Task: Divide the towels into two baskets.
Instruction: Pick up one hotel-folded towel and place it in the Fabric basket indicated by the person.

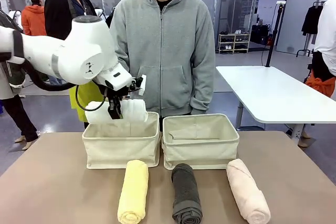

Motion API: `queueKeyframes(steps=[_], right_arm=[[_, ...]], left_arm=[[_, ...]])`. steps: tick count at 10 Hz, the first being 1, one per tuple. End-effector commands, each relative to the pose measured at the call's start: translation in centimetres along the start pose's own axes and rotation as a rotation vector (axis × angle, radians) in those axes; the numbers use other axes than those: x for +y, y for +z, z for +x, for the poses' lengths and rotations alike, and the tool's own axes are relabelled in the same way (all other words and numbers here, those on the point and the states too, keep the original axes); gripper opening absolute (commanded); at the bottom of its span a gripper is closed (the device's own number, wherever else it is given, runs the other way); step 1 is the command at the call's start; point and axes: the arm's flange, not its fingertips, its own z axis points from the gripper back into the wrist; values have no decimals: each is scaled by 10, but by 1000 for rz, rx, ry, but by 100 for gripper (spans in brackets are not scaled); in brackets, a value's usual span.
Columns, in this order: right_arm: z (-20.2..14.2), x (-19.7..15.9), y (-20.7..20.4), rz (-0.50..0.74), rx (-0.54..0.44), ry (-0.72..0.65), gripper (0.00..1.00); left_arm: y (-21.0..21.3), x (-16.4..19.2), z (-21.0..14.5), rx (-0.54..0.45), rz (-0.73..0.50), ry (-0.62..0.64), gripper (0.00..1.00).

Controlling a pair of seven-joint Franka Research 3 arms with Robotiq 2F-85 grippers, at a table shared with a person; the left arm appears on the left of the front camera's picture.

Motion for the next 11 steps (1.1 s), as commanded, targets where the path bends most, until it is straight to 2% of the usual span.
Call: queueKeyframes(steps=[1, 5, 10, 11], right_arm=[[0, 4, 2, 15, -12, -5, 100], [0, 4, 2, 15, -12, -5, 100], [0, 4, 2, 15, -12, -5, 100], [0, 4, 2, 15, -12, -5, 100]], left_arm=[[-24, 26, 0, -65, -58, -45, 37], [-83, 59, 7, 26, -135, -65, 37], [-123, 84, 3, 40, -192, 32, 37], [-129, 83, 5, 55, -205, 29, 57]])
